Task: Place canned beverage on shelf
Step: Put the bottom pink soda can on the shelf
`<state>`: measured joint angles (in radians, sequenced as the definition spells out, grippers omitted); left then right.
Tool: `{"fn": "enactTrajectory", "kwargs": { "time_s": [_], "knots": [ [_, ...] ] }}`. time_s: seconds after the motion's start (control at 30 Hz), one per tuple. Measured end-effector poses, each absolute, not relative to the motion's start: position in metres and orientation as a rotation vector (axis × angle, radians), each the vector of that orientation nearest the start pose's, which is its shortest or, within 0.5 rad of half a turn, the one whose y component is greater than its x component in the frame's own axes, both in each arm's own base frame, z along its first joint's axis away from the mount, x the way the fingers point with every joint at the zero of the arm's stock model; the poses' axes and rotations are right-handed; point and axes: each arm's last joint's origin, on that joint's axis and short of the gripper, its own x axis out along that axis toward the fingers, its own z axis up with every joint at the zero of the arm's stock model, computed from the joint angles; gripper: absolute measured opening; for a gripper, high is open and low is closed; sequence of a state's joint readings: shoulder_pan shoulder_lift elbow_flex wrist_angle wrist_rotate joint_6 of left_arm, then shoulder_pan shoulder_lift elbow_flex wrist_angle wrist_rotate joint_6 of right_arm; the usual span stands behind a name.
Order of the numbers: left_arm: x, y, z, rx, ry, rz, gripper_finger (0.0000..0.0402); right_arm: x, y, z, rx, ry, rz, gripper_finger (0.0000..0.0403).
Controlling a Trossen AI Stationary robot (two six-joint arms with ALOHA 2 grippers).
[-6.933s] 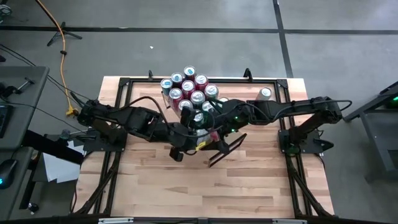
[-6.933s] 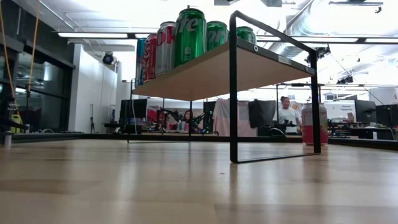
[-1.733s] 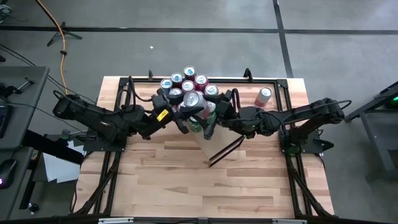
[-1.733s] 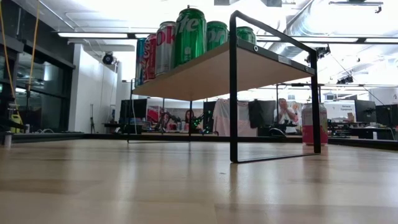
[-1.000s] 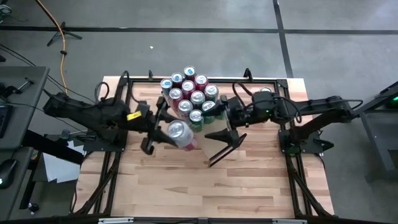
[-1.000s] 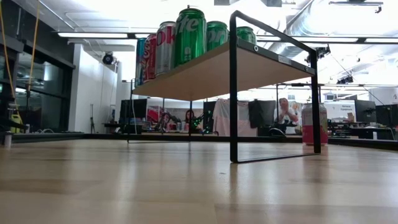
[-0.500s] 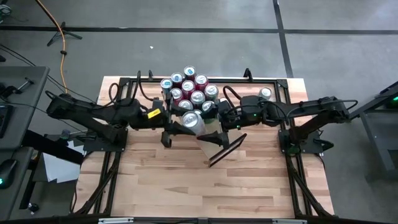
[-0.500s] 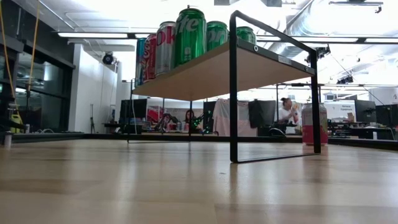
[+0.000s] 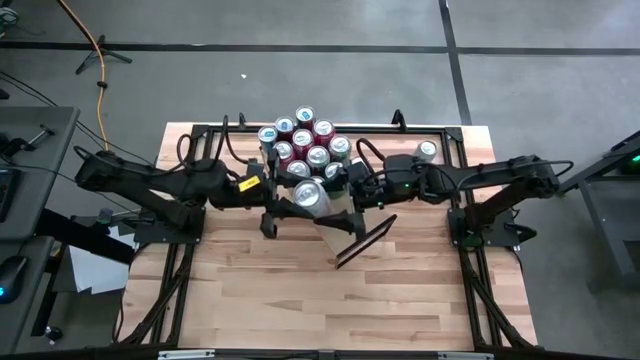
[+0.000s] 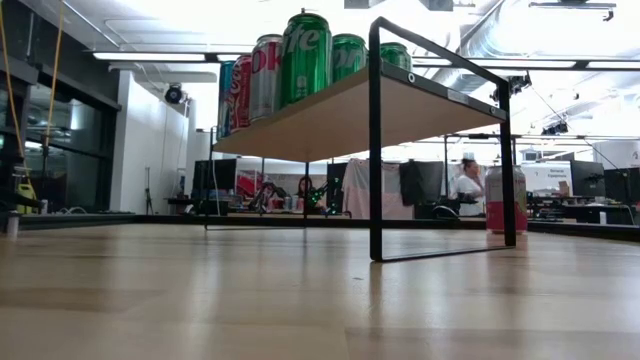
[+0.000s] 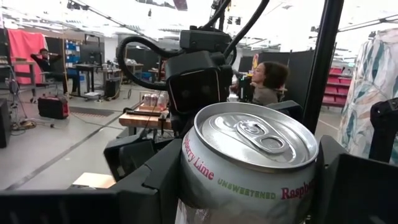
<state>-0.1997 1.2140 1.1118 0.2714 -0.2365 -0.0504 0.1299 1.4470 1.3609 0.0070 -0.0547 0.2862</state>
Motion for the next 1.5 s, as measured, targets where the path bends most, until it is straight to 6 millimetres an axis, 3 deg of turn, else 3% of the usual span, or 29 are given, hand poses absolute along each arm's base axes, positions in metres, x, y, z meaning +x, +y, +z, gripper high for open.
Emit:
{"fn": "enactTrajectory", "kwargs": {
  "time_s": [0.5,0.7,0.9,1.1,1.33,1.5],
  "knots": [
    [0.273,-0.047,0.399,-0.083,-0.163,0.036,0.0157,0.336,0.045,0.391,0.271,0.111,0.171,0.0310],
    [0.273,-0.047,0.396,-0.110,-0.123,0.035,0.0221,0.333,0.045,0.391,0.260,0.131,0.170,0.0307],
    [0.256,-0.043,0.404,-0.127,-0.119,0.045,0.0243,0.309,0.043,0.402,0.210,0.181,0.181,0.0305],
    [0.223,-0.036,0.415,-0.141,-0.081,0.075,0.0246,0.275,0.038,0.407,0.194,0.315,0.130,0.0305],
    [0.197,-0.034,0.421,-0.204,-0.063,0.119,0.0246,0.253,0.043,0.386,0.169,0.528,0.042,0.0305],
    [0.193,-0.039,0.422,-0.208,-0.068,0.131,0.0243,0.251,0.046,0.334,0.276,0.501,0.056,0.0305]
  ]
}}
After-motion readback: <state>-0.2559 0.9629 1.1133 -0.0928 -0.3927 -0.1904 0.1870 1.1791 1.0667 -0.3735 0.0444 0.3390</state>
